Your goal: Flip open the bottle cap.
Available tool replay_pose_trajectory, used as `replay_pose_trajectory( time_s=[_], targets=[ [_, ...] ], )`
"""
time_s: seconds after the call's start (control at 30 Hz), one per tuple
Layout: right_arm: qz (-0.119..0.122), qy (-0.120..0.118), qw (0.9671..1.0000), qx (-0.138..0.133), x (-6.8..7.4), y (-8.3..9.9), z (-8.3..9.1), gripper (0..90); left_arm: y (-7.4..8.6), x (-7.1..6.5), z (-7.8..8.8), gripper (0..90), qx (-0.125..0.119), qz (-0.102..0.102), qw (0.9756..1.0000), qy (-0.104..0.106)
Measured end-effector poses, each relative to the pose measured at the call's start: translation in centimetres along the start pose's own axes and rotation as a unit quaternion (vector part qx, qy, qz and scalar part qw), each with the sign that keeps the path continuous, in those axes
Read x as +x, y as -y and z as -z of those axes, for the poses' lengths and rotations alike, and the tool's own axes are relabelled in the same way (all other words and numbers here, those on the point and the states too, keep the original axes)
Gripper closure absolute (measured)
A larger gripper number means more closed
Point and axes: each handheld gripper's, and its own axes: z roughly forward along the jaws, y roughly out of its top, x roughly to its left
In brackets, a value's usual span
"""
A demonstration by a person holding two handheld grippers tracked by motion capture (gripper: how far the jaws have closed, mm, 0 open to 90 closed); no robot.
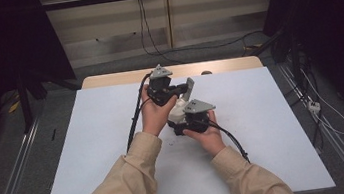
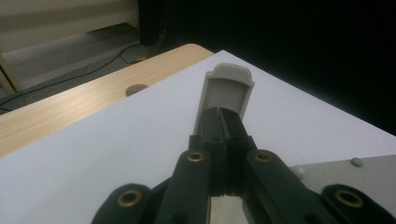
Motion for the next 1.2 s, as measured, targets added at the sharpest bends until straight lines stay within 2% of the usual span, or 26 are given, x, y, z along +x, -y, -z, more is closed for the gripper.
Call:
replay_pose_trajectory(
  time_s=[0.73,1.2],
  targets=[
    [-0.002,-0.003,1.0000,0.001,-0.1,0.0,0.0,18.8,-0.2,0.0,-0.9,90.0,0.007,-0.001,1.0000,-0.002],
    [-0.003,-0.003,1.0000,0.001,-0.1,0.0,0.0,18.8,-0.1,0.2,-1.6,90.0,0.007,0.004,1.0000,0.005]
  ],
)
